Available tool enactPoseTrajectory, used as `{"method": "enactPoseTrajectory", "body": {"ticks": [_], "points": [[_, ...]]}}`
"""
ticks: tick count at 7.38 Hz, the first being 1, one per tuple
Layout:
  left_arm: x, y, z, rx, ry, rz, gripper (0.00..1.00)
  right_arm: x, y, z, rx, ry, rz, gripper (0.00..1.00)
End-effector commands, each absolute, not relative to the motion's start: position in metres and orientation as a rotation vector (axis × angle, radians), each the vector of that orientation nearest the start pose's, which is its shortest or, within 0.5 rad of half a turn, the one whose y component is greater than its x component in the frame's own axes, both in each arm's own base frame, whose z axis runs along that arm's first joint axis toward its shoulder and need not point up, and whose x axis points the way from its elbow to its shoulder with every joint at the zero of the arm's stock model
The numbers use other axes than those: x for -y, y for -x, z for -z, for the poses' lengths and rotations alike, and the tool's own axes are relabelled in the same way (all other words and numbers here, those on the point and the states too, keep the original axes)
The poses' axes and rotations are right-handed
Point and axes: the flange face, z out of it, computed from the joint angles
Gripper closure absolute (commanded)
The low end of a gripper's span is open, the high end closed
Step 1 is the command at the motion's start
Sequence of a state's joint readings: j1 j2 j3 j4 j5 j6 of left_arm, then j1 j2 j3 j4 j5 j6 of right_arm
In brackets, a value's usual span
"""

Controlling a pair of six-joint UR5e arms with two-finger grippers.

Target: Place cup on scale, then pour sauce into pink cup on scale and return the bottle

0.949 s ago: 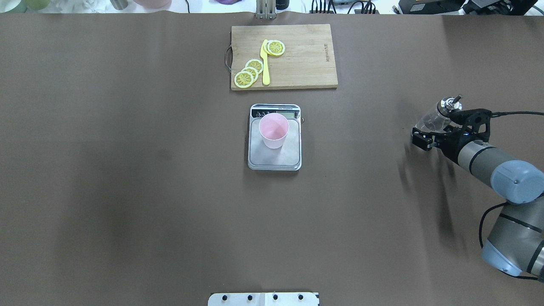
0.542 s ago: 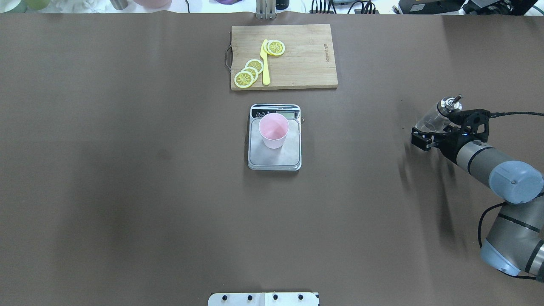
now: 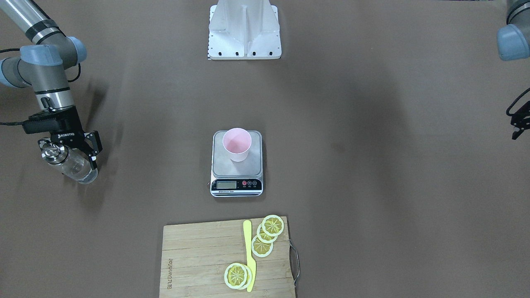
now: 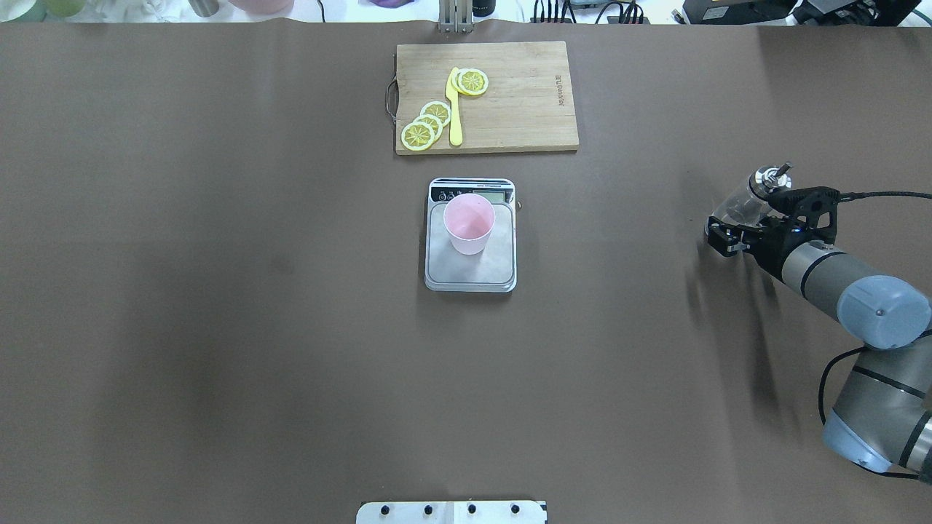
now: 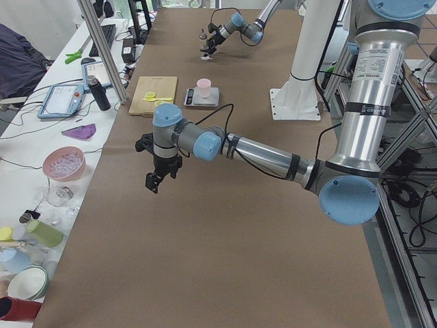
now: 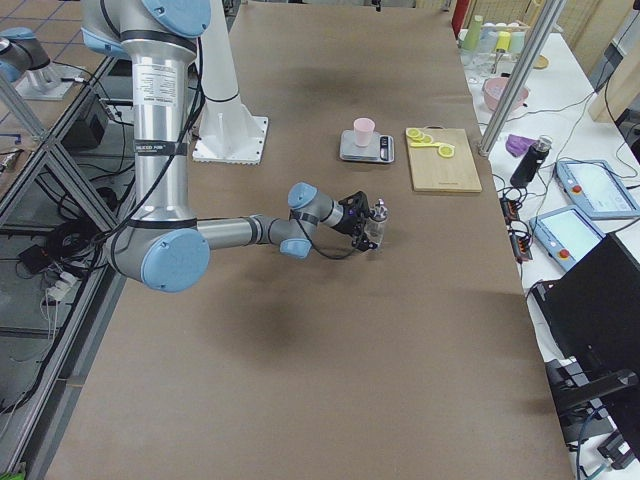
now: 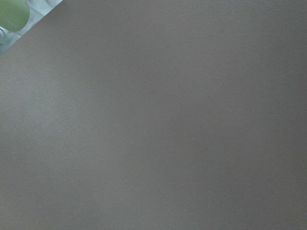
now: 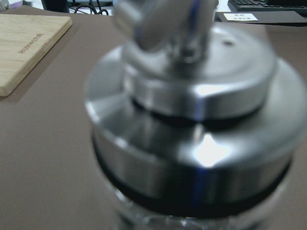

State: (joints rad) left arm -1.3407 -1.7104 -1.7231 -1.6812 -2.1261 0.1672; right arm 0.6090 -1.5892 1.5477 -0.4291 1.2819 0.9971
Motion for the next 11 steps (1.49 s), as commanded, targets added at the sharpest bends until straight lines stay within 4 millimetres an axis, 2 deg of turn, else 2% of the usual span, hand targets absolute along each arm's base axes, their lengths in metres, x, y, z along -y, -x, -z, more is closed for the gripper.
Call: {"method": "enactPoseTrajectory", "body": {"ticks": [1, 2, 3, 4, 5, 6, 8, 9, 10, 11], "points": [[0.563, -0.049, -0.509, -0.565, -0.379, -0.494, 0.01, 0.427, 0.329, -0.558, 0.764, -0.825, -0.190, 0.35], [0.563, -0.049, -0.509, -0.565, -0.379, -0.494, 0.01, 0.427, 0.330, -0.556, 0.767, -0.826, -0.191, 0.43], [0.563, -0.049, -0.509, -0.565, -0.379, -0.494, 0.01, 0.427, 0.329, -0.557, 0.765, -0.826, -0.190, 0.61], [0.563, -0.049, -0.510, -0.565, -0.378, -0.494, 0.01, 0.427, 0.329, -0.556, 0.765, -0.828, -0.192, 0.85], [0.563, -0.049, -0.510, -0.565, -0.378, -0.494, 0.01, 0.428, 0.326, -0.554, 0.760, -0.842, -0.200, 0.89], [0.564, -0.049, -0.511, -0.565, -0.375, -0.493, 0.01, 0.429, 0.325, -0.551, 0.754, -0.859, -0.211, 1.00], [0.563, -0.048, -0.511, -0.574, -0.360, -0.447, 0.01, 0.429, 0.323, -0.550, 0.748, -0.864, -0.202, 1.00], [0.561, -0.046, -0.507, -0.607, -0.330, -0.331, 0.01, 0.429, 0.324, -0.550, 0.750, -0.863, -0.196, 1.00], [0.563, -0.028, -0.514, -0.625, -0.292, -0.252, 0.01, 0.429, 0.322, -0.539, 0.762, -0.869, -0.196, 1.00], [0.562, -0.023, -0.530, -0.623, -0.260, -0.263, 0.01, 0.428, 0.321, -0.531, 0.772, -0.876, -0.195, 1.00]]}}
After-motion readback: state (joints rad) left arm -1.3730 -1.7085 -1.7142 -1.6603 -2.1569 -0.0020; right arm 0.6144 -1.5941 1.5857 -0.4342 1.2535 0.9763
